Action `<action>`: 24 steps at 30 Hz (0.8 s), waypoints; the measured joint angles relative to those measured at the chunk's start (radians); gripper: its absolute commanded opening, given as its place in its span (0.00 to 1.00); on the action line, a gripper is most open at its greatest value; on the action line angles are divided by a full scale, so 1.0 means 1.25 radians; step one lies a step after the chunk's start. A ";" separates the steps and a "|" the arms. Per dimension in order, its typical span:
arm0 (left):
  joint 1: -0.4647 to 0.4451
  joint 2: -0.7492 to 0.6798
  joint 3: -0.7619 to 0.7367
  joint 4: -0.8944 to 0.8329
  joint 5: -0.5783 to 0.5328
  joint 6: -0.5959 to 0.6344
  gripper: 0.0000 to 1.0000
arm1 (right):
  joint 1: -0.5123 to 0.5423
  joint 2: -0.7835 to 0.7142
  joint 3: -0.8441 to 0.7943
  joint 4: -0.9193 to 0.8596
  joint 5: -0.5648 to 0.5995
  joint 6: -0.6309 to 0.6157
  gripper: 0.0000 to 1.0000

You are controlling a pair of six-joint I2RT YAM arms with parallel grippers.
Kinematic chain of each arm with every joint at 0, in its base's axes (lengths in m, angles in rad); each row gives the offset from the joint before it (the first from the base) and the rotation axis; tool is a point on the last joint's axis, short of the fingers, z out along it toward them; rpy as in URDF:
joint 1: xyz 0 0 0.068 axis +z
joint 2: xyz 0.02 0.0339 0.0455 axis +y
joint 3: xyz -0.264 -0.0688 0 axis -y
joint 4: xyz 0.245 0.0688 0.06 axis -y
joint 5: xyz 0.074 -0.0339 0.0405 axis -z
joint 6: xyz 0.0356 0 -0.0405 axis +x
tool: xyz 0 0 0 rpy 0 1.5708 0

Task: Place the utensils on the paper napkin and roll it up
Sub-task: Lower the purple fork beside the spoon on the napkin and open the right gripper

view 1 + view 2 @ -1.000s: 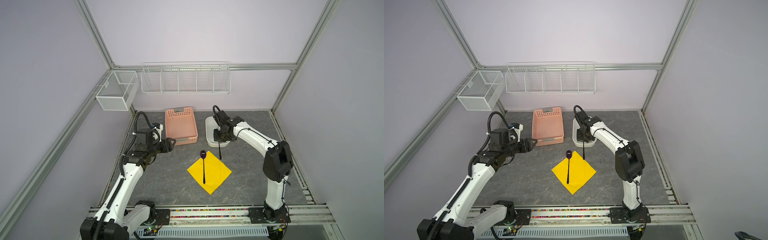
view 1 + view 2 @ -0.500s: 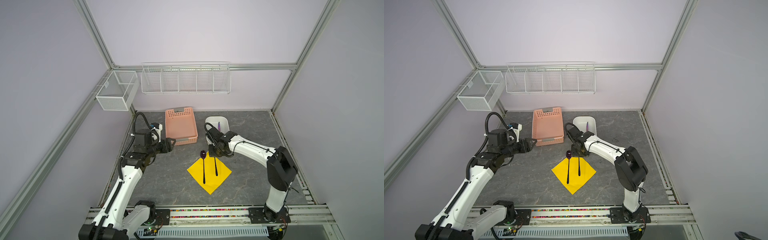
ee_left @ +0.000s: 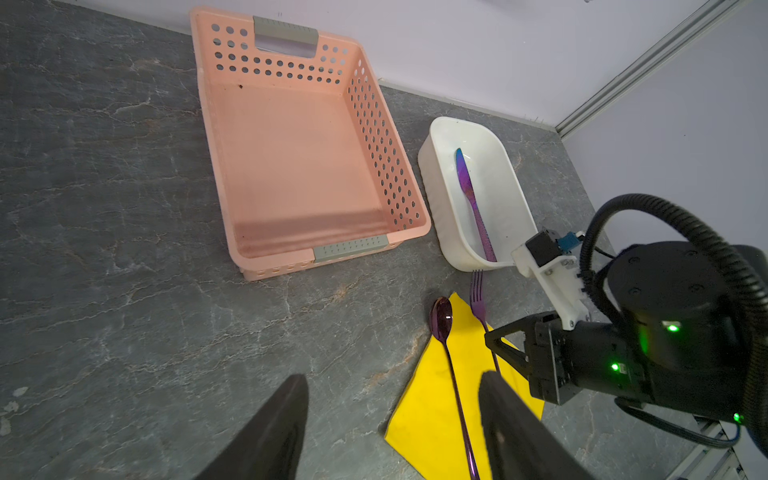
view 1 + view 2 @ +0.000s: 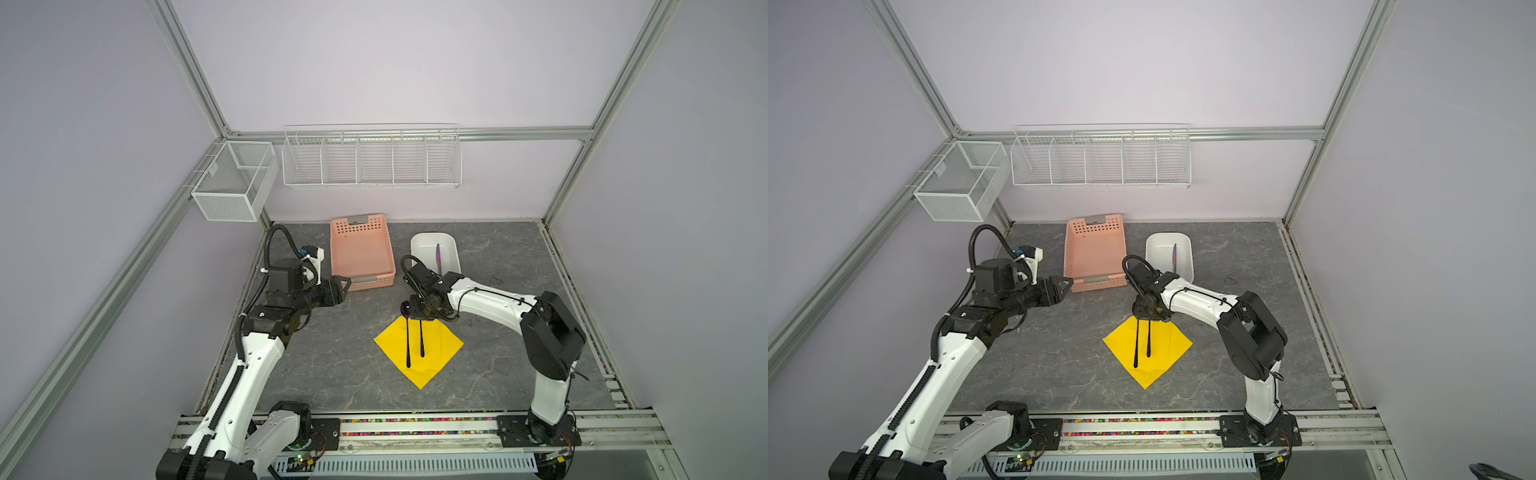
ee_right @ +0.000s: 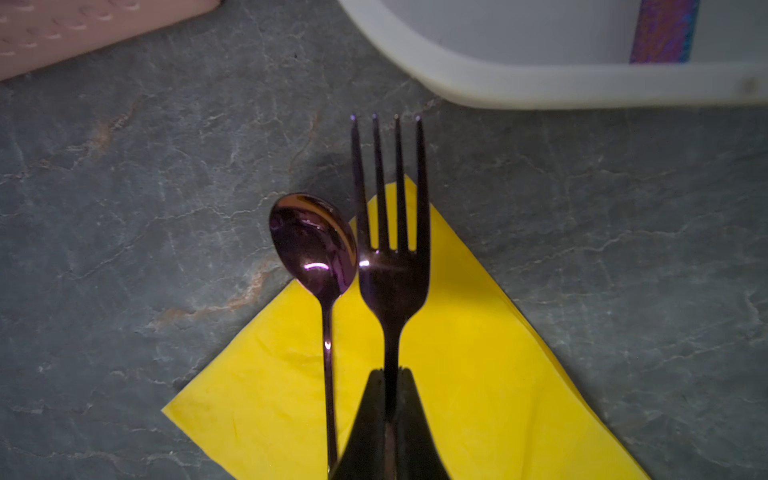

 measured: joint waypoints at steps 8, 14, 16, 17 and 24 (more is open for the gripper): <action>0.000 0.000 0.000 0.000 0.000 0.000 0.66 | 0.004 0.030 -0.003 0.011 -0.001 0.011 0.07; 0.000 0.000 0.000 0.000 0.000 0.000 0.66 | 0.004 0.039 -0.003 0.015 -0.002 0.012 0.07; 0.000 0.000 0.000 0.000 0.000 0.000 0.66 | 0.004 0.042 -0.003 0.016 -0.004 0.012 0.07; 0.000 0.000 0.000 0.000 0.000 0.000 0.66 | 0.004 0.042 -0.003 0.016 -0.005 0.012 0.07; 0.000 0.000 0.000 0.000 0.000 0.000 0.66 | 0.004 0.055 -0.003 0.019 -0.016 0.012 0.07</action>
